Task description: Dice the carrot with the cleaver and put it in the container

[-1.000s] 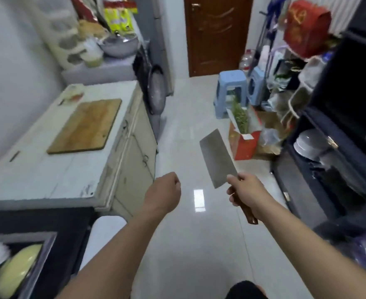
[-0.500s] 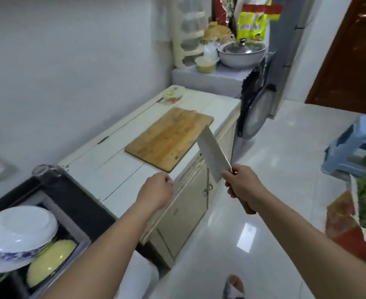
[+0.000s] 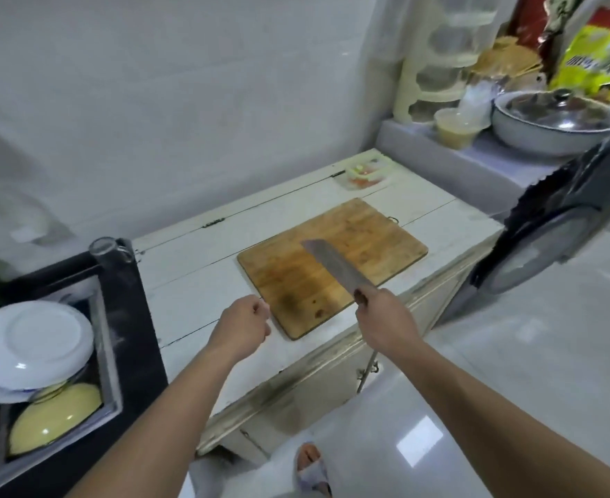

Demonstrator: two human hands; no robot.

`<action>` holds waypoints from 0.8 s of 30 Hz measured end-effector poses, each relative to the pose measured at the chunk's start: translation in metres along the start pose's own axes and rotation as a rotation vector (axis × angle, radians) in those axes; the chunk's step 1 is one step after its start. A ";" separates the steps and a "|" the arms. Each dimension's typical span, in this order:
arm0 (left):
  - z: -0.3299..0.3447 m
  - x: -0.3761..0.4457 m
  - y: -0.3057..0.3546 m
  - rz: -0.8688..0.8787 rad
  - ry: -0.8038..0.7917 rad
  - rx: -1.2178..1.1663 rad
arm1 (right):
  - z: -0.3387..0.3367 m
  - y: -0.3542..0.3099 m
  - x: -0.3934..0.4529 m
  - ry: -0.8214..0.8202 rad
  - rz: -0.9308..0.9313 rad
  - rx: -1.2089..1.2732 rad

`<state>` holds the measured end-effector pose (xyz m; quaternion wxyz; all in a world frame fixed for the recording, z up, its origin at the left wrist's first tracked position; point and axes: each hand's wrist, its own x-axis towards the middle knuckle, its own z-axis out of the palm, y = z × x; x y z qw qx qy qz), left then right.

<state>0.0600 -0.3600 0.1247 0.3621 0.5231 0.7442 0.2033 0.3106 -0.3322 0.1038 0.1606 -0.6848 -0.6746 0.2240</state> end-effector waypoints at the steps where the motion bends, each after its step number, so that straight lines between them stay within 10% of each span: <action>1: 0.006 0.012 0.005 0.010 0.007 0.011 | 0.001 0.007 0.013 -0.007 -0.013 -0.038; 24: 0.109 0.087 0.028 -0.166 -0.110 0.479 | 0.033 0.047 0.216 -0.319 -0.229 -0.511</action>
